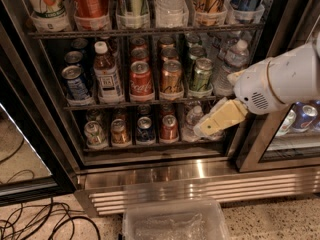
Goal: Pick orange can from middle shelf of fridge
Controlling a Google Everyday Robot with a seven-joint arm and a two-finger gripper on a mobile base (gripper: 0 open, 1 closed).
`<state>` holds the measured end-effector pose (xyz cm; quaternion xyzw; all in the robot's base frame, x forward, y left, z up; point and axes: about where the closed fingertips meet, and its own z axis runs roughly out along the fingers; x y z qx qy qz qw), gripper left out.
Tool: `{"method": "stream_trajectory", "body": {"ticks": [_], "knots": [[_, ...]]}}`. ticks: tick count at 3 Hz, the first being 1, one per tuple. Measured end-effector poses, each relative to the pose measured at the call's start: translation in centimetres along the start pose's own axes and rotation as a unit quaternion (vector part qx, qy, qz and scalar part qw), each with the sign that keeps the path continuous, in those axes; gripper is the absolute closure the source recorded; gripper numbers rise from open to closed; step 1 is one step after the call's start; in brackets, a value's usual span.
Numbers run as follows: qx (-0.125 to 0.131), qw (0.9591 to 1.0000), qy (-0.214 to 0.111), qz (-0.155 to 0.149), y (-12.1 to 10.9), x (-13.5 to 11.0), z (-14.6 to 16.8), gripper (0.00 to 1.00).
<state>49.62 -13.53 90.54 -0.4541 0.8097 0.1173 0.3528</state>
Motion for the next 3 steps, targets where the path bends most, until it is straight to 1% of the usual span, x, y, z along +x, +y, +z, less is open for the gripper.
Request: {"method": "stream_trajectory", "body": {"ticks": [1,2,3], "knots": [[0.021,0.9975,-0.06,0.029,-0.5,-0.3,2.5,0.0],[0.038,0.9941,-0.093,0.041,-3.4,-1.6,4.3,0.0],[0.038,0.9941,-0.093,0.041,-3.4,-1.6,4.3,0.0]]}}
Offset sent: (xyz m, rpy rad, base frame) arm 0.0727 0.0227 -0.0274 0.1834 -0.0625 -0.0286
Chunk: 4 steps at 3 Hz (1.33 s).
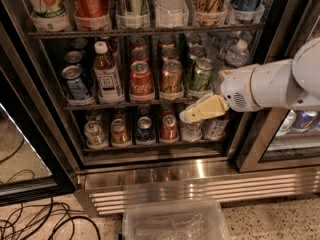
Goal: Pick orange can from middle shelf of fridge
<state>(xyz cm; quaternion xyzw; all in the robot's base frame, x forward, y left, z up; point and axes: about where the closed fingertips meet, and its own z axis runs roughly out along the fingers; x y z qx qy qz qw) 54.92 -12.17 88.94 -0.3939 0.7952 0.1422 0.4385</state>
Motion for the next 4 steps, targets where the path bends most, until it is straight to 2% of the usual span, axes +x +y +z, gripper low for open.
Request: {"method": "stream_trajectory", "body": {"ticks": [1,2,3,4], "knots": [[0.008,0.9999,-0.007,0.007,0.0,0.2,0.6,0.0],[0.023,0.999,-0.027,0.026,-0.1,0.8,2.1,0.0],[0.052,0.9962,-0.062,0.033,0.7,0.6,3.7,0.0],[0.083,0.9927,-0.083,0.029,-0.3,-1.0,3.7,0.0]]}}
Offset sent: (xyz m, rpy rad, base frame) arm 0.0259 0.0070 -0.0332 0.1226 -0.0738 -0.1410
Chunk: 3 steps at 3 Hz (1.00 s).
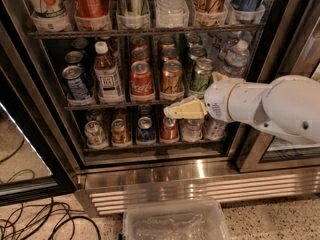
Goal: Pick orange can from middle shelf of fridge
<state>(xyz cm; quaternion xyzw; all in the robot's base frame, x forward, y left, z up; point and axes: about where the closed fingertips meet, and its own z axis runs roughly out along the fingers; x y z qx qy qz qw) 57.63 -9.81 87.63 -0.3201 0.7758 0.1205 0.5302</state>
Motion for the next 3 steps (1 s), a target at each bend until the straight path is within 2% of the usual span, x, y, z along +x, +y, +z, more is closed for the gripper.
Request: {"method": "stream_trajectory", "body": {"ticks": [2,3], "knots": [[-0.002,1.0,-0.008,0.005,0.5,0.1,0.5,0.0],[0.003,0.9991,-0.03,0.028,1.5,1.3,2.0,0.18]]}}
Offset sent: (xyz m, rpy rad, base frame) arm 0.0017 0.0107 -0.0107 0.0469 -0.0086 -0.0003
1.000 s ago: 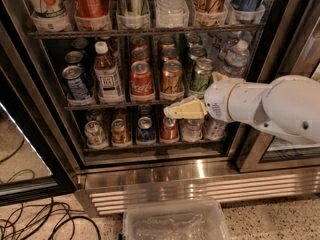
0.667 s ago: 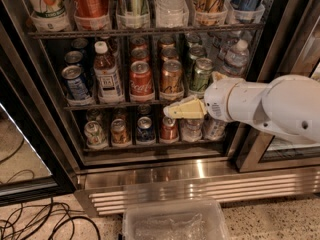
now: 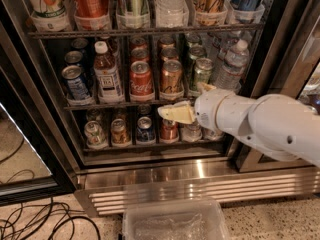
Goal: Pick orange can from middle shelf of fridge
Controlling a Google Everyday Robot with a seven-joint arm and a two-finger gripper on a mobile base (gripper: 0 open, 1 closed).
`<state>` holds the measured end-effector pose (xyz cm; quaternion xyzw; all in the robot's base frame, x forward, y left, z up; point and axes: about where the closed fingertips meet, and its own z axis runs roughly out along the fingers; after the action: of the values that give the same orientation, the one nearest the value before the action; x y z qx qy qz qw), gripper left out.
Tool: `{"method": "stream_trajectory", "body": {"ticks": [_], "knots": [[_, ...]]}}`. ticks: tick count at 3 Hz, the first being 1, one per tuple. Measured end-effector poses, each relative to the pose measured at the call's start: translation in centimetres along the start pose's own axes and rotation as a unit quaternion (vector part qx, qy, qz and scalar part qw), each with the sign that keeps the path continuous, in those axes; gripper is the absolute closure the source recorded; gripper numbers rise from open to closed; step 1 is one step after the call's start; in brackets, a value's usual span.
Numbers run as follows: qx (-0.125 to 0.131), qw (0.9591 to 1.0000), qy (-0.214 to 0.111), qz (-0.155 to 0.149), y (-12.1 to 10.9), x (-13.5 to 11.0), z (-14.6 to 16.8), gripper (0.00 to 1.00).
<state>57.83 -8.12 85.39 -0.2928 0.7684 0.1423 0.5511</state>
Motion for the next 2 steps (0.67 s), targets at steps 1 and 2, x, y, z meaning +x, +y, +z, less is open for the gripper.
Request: {"method": "stream_trajectory", "body": {"ticks": [1,2], "knots": [[0.009,0.9993,-0.034,0.013,1.21,0.21,1.71,0.35],[0.02,0.9979,-0.059,0.017,1.76,0.14,2.6,0.33]]}}
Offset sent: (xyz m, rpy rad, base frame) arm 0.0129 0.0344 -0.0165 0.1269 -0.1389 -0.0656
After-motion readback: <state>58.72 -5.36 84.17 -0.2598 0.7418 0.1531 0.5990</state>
